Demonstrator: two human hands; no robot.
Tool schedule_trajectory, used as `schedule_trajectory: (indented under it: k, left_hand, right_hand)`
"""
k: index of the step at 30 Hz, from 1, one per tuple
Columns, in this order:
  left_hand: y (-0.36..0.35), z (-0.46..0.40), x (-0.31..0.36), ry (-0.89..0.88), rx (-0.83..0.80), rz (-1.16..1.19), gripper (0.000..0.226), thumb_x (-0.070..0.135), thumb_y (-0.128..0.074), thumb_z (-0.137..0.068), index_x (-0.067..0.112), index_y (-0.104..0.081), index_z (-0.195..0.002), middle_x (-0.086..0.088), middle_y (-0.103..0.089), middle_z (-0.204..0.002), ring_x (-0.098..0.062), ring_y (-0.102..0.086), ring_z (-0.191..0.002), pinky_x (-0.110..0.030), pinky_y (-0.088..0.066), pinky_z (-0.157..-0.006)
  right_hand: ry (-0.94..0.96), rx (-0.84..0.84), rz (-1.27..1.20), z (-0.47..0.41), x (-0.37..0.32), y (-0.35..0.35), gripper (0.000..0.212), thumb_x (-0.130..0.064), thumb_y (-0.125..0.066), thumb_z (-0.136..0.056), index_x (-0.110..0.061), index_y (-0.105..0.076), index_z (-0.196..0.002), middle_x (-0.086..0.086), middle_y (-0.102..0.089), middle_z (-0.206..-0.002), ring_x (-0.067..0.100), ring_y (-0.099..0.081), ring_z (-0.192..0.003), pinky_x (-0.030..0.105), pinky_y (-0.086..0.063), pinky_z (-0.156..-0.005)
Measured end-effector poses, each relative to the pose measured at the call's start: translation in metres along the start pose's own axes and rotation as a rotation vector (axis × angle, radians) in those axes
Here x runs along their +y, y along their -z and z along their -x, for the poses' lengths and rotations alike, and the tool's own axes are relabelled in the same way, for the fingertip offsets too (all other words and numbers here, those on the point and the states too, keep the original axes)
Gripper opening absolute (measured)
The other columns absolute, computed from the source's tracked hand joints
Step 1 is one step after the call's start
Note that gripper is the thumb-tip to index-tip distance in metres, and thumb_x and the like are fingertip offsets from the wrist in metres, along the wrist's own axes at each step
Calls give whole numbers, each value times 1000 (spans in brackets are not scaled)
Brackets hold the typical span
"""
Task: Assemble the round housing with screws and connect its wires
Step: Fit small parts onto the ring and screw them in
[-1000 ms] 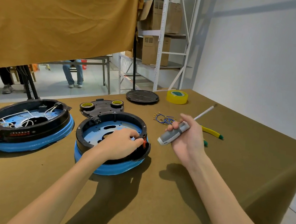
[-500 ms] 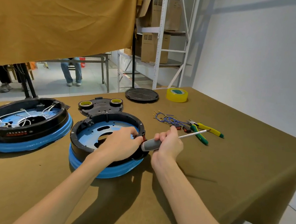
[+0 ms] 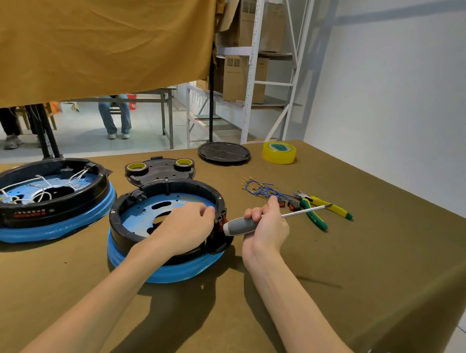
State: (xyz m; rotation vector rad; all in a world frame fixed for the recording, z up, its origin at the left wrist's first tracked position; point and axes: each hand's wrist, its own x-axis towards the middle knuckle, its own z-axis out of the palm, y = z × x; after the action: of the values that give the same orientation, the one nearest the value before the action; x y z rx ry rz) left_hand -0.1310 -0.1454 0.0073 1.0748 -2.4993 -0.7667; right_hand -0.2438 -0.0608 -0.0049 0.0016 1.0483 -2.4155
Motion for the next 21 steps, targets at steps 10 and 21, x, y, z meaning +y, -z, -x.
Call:
schedule_trajectory:
  k: [10,21]
  left_hand:
    - [2,1,-5,-1,15,3,30,26,-38,-109,19,-67,-110,3,-54,-68,-6,-46,-56,-15,-30,-44]
    - [-1,-4,-7,41,10,26,28,29,-39,-108,19,-64,-98,6,-53,-64,-5,-44,-48,-14,-30,-38]
  right_hand:
    - [53,-79,73,2,2,0,44,-30,-54,-106,-16,-47,-65,-3,-43,-48,9,-48,-45,33,-45,-67]
    - [75,-214,90,-9,-22,-7,23,-26,-55,-106,-13,-52,-87,-1,-48,-55,13,-53,-55,34,-48,-76]
